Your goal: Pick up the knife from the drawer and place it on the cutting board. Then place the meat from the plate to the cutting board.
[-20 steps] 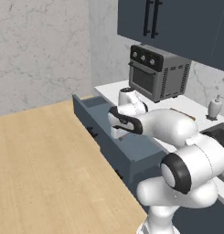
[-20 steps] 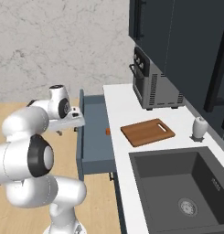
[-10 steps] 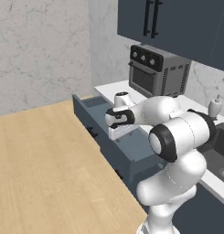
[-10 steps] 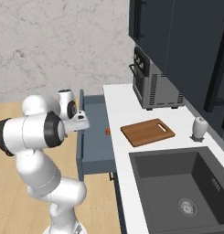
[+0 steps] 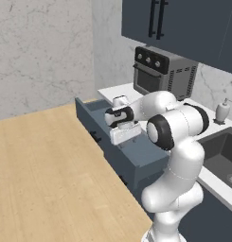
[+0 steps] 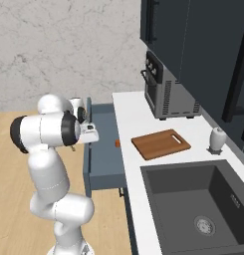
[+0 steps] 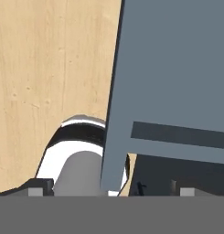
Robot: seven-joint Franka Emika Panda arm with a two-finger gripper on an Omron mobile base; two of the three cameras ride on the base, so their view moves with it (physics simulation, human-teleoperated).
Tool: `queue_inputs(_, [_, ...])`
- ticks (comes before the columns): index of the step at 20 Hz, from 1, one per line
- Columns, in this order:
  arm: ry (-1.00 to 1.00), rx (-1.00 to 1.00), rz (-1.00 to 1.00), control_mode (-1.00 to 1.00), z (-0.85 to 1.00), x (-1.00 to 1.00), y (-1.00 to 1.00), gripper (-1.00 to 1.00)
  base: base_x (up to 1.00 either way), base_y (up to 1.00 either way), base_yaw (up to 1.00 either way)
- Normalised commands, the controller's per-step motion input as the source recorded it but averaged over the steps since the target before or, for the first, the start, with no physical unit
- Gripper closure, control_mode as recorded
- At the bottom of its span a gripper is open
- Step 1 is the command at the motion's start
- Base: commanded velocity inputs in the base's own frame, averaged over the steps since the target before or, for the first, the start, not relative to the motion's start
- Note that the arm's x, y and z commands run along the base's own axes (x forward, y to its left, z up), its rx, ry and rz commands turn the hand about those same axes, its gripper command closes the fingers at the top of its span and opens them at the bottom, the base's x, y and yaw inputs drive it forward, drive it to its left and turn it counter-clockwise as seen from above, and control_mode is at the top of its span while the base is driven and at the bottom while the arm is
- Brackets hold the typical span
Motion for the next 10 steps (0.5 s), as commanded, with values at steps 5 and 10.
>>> queue_inputs(5, [0.03,-0.02,0.0,-1.0,-0.38,0.0,0.0,-1.0,0.0,0.0,0.0])
queue_inputs(10, [0.07,0.0,0.0,-1.0,-0.45,0.0,0.0,-1.0,0.0,0.0,0.0])
